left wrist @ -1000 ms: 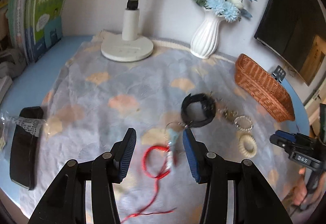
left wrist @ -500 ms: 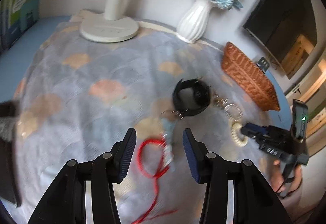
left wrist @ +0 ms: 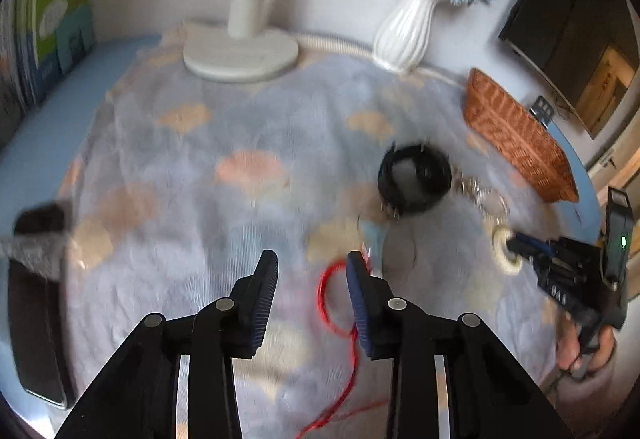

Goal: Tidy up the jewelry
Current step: 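Grasp the red string bracelet with the left tool while the right grasps the cream coil hair tie, then carry both items into the wicker basket and open both tools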

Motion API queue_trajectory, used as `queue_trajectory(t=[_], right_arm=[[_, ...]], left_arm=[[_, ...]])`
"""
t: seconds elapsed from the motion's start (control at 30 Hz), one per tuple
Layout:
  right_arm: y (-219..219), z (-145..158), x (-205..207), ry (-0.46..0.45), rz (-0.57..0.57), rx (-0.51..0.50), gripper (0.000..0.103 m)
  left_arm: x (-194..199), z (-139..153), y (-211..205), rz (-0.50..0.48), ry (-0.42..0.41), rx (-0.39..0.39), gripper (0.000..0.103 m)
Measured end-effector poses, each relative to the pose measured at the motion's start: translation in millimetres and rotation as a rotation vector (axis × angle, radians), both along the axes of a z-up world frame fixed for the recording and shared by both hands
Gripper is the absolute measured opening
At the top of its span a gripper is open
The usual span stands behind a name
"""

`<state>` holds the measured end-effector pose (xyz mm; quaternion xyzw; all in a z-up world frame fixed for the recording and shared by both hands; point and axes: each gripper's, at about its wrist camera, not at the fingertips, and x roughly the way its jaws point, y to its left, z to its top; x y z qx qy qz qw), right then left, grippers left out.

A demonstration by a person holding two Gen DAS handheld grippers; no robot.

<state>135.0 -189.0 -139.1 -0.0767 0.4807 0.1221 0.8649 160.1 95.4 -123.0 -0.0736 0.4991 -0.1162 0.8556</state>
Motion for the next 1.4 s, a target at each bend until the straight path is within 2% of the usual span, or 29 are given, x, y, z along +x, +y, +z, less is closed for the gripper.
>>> queue_trajectory(t=[0.13, 0.27, 0.37, 0.4, 0.5, 0.67, 0.87, 0.9, 0.93, 0.97, 1.0, 1.1, 1.17, 1.27, 1.4], right_arm=[[4.5, 0.2, -3.1, -0.011, 0.002, -0.033, 0.013], [7.5, -0.1, -2.0, -0.013, -0.003, -0.052, 0.013], [11.3, -0.8, -0.9, -0.027, -0.003, -0.076, 0.013], [13.0, -0.8, -1.1, -0.033, -0.001, -0.087, 0.013], [15.3, -0.3, -4.1, -0.04, 0.013, -0.102, 0.013], [-2.3, 14.8, -11.6, 0.02, 0.053, 0.075, 0.012], [-22.0, 47.3, -25.7, -0.04, 0.026, 0.159, 0.012], [-25.1, 50.6, -27.3, -0.051, 0.019, 0.161, 0.012], [-27.0, 52.3, -27.7, -0.068, -0.009, 0.123, 0.012], [-27.5, 51.4, -27.6, -0.087, -0.052, 0.036, 0.012], [-28.9, 50.6, -27.3, -0.092, -0.064, 0.006, 0.012], [-49.3, 51.4, -29.1, -0.053, -0.065, 0.135, 0.012], [-61.2, 55.8, -30.6, -0.061, -0.082, 0.162, 0.012], [-78.9, 66.0, -35.0, -0.082, -0.105, 0.192, 0.012], [-107.1, 89.2, -36.2, -0.141, -0.156, 0.188, 0.012]], left_arm=[[-4.1, -19.0, -5.1, -0.027, 0.033, 0.05, 0.035], [-5.1, -21.7, -19.6, -0.049, -0.001, 0.131, 0.035], [-8.6, -23.3, -36.6, -0.058, -0.031, 0.257, 0.02], [-11.0, -22.7, -39.5, -0.069, -0.036, 0.264, 0.007], [-14.3, -20.9, -43.1, -0.065, -0.04, 0.272, 0.003], [-30.7, 12.3, -35.1, -0.095, -0.09, 0.078, 0.003], [-55.8, 70.3, -46.5, -0.174, -0.198, -0.085, 0.003], [-58.1, 75.2, -48.9, -0.181, -0.209, -0.093, 0.003], [-61.4, 82.2, -52.2, -0.19, -0.227, -0.095, 0.003], [-62.1, 84.3, -55.8, -0.19, -0.233, -0.083, 0.003], [-61.4, 84.9, -57.9, -0.191, -0.228, -0.08, 0.003], [-56.2, 84.2, -61.4, -0.193, -0.203, -0.115, 0.003], [-54.0, 88.0, -66.8, -0.211, -0.206, -0.137, 0.003], [-51.7, 100.7, -86.8, -0.259, -0.243, -0.129, 0.003], [-35.5, 122.7, -130.9, -0.338, -0.295, -0.085, 0.004]])
